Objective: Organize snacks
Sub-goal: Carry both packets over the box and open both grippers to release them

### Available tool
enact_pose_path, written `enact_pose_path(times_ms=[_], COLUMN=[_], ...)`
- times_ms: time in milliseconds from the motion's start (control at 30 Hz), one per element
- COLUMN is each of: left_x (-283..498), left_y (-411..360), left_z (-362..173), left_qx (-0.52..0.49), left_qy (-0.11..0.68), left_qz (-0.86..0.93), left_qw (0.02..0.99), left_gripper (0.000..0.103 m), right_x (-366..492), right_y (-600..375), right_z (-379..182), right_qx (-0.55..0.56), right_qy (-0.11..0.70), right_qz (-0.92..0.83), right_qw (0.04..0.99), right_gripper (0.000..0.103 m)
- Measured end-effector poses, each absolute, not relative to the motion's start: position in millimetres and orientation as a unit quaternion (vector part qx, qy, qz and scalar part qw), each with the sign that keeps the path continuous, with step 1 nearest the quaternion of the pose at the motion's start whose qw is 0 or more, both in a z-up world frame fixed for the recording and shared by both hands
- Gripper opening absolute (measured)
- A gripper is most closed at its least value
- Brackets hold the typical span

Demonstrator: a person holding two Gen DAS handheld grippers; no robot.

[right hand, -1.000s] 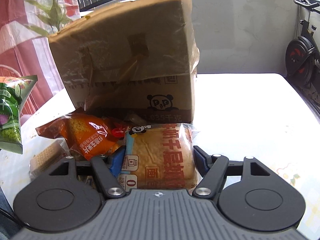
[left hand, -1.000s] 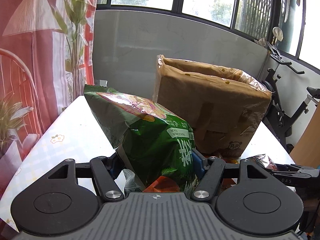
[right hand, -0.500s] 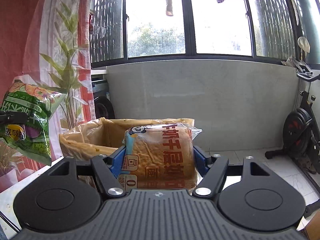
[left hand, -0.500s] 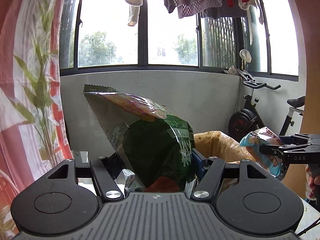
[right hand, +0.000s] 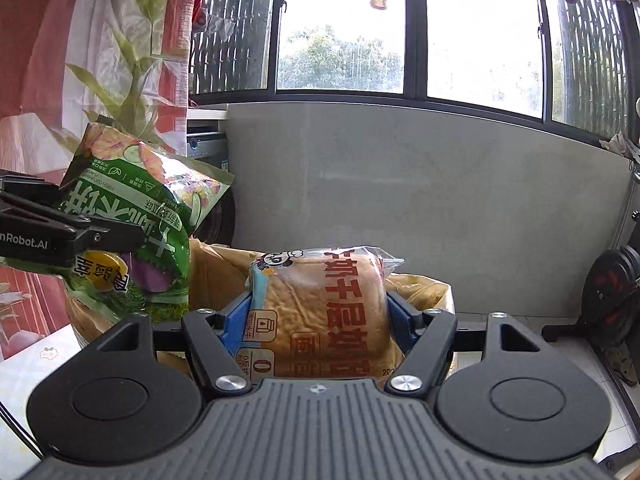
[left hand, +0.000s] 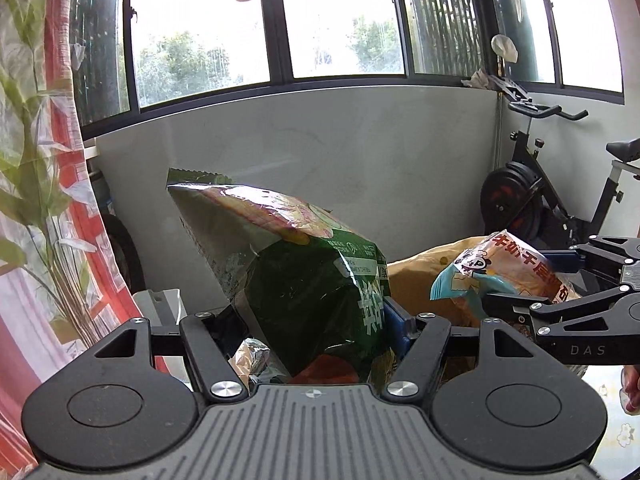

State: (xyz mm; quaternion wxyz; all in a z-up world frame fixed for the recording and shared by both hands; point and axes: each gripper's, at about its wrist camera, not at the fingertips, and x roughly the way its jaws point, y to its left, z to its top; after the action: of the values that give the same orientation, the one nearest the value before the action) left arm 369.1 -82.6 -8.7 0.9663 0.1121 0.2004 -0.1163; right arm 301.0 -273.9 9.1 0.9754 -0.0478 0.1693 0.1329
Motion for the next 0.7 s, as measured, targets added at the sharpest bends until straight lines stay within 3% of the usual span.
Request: enact_pose_path(times_ms=[167,300,367,700], left_x=[397,402,399,352], left_y=[-84,-83,-79,-43], left_z=[-25,-30,-30,-3], left_qx=[0.108,0.103,0.096,0.057], left_qy=[0.244,0.247,0.242,0.215], left_qz=[-0.135,-0.145,-0.15,-0.146], left_qw=[0.954,0.953,0.954,0.964], left_gripper=[0.073,0.089,0.089,0.089], right_x=[321,323,317,265], right_y=[-275,-277,-280,-287], right_z=[-4,-7,-6,17], right_qx=[-0.022,-0.018,-0.014,0.035], right_qy=[0.203,0.219,0.213,0.184], right_qz=[0.119,0.098,0.098,0.124], right_qw=[0.972,0.971,0.972,0.975], right_gripper=[0.072,0.08,0.086,0.086])
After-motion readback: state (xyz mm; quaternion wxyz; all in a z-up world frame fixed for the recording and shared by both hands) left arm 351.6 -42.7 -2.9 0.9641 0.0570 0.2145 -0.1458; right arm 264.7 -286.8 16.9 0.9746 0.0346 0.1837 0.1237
